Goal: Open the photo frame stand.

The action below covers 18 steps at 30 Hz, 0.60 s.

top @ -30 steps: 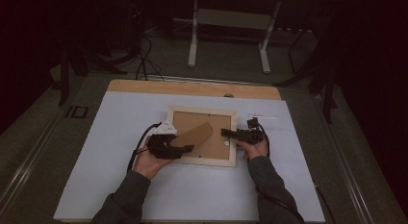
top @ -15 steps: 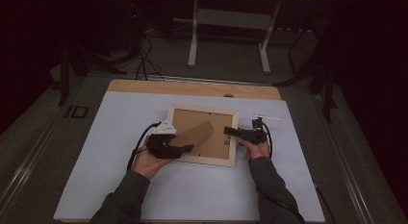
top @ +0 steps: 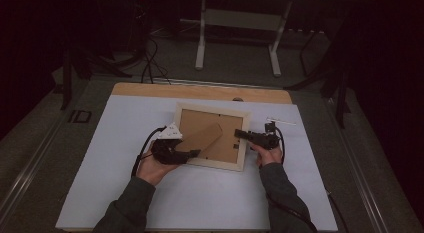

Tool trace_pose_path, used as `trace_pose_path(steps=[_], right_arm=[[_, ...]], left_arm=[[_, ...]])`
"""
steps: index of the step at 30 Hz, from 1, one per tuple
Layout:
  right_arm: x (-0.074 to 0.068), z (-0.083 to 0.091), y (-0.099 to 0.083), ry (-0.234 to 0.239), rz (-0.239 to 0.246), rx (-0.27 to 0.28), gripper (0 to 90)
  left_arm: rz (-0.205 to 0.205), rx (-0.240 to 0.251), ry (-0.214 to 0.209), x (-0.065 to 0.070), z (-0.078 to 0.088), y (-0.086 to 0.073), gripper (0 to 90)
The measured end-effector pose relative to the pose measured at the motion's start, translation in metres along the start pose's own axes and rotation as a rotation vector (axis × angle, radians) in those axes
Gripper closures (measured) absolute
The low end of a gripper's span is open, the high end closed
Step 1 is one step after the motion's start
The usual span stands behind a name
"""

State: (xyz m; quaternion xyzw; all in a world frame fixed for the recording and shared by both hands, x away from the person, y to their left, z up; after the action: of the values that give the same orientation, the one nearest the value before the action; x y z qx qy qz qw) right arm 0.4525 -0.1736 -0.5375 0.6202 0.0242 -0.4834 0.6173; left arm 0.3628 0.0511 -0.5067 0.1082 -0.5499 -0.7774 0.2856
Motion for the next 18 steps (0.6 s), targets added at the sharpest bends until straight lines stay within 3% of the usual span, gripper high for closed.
trace_pose_path(steps=[18], right_arm=[[-0.0078, 0.0049, 0.0088, -0.003, 0.078, 0.047, 58.5]], left_arm=[[-0.013, -0.008, 0.037, -0.0042, -0.0013, -0.0014, 56.4]])
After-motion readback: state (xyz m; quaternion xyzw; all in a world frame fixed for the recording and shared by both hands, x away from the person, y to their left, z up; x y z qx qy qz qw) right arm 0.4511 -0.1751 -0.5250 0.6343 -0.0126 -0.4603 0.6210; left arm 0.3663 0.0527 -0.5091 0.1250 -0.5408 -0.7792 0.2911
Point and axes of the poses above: each handheld gripper's, and its own axes: z roughly backward along the jaws, y roughly out of its top, x roughly to its right, the point moved 8 cm from there along -z, roughly forward along the jaws, and after that the axes turned 10 degrees about x, right-handed, at the moved point
